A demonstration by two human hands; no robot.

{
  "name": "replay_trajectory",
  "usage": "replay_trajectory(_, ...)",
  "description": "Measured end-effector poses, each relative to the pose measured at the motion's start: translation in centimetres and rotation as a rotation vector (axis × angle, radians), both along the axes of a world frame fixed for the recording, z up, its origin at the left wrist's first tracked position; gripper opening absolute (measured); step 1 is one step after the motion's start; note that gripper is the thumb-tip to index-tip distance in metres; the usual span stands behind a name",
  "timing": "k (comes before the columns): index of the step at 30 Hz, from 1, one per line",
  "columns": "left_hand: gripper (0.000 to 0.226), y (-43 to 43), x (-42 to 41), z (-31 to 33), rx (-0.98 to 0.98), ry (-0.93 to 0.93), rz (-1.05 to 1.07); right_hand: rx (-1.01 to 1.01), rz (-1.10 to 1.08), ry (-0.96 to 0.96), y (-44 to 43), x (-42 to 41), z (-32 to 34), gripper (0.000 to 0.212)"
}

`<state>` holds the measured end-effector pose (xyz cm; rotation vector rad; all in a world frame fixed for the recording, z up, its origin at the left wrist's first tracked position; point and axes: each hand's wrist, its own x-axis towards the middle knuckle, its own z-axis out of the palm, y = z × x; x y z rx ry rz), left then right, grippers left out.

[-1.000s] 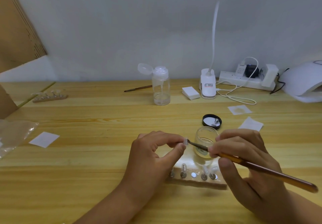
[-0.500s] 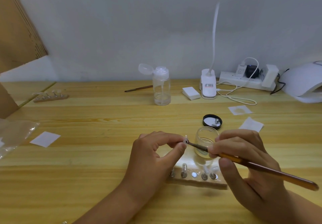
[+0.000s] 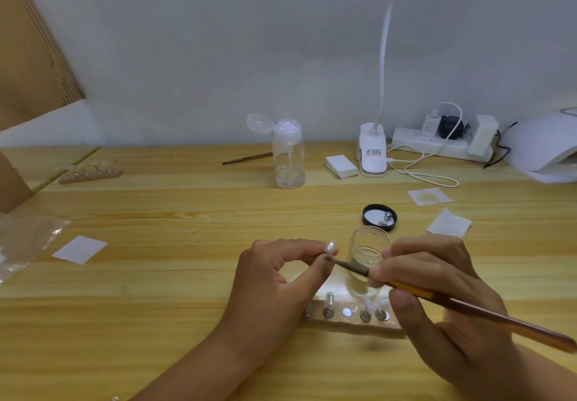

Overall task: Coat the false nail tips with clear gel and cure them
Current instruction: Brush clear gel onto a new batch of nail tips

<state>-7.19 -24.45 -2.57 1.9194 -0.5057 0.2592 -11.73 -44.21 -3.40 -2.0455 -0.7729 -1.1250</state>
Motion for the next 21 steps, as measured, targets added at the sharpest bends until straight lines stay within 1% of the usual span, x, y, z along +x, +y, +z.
replay_trajectory(3, 0.017, 0.0, 0.0, 0.0, -0.009, 0.002, -0.003, 0.019, 0.004, -0.007, 0.0, -0.1, 0.1, 0.020)
replay_trajectory(8, 0.012, 0.0, 0.0, 0.0, -0.010, 0.011, -0.010, 0.063, -0.071, 0.010, -0.2, 0.2, 0.1, 0.021)
replay_trajectory(11, 0.010, 0.1, 0.0, 0.1, -0.012, 0.004, -0.011, 0.040, -0.031, 0.020, -0.1, 0.1, 0.0, 0.021)
replay_trajectory(14, 0.015, 0.0, 0.0, 0.2, -0.009, -0.003, -0.009, 0.022, -0.002, 0.015, 0.0, 0.0, 0.0, 0.020)
replay_trajectory(16, 0.016, 0.0, 0.0, 0.2, -0.015, -0.005, -0.013, 0.043, 0.007, 0.022, 0.1, 0.0, 0.0, 0.021)
replay_trajectory(19, 0.013, 0.0, 0.0, 0.2, -0.019, -0.002, -0.023, 0.087, -0.026, 0.044, 0.2, 0.0, 0.5, 0.021)
replay_trajectory(21, 0.011, 0.0, -0.1, 0.3, -0.027, 0.008, -0.031, 0.075, -0.052, 0.037, 0.3, -0.1, 1.0, 0.022)
